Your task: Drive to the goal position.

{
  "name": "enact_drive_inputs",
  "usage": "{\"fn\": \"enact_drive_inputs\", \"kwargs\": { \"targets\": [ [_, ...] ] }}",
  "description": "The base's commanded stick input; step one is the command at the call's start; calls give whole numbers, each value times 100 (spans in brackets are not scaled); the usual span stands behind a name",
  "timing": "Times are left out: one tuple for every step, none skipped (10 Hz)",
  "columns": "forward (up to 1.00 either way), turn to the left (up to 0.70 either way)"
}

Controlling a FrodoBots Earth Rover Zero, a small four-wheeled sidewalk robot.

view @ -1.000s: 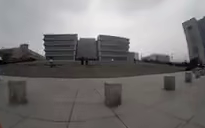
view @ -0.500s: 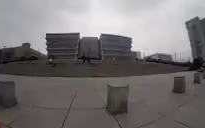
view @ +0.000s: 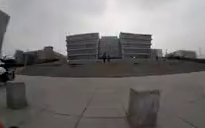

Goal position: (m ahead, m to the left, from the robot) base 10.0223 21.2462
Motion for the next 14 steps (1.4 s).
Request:
{"fn": "enact_drive_inputs", "kwargs": {
  "targets": [
    [0,70],
    [0,70],
    [0,70],
    [0,70],
    [0,70],
    [0,42],
    [0,0],
    [0,0],
    [0,0],
    [0,0],
    [0,0],
    [0,0],
    [0,0],
    [0,0]
  ]
}}
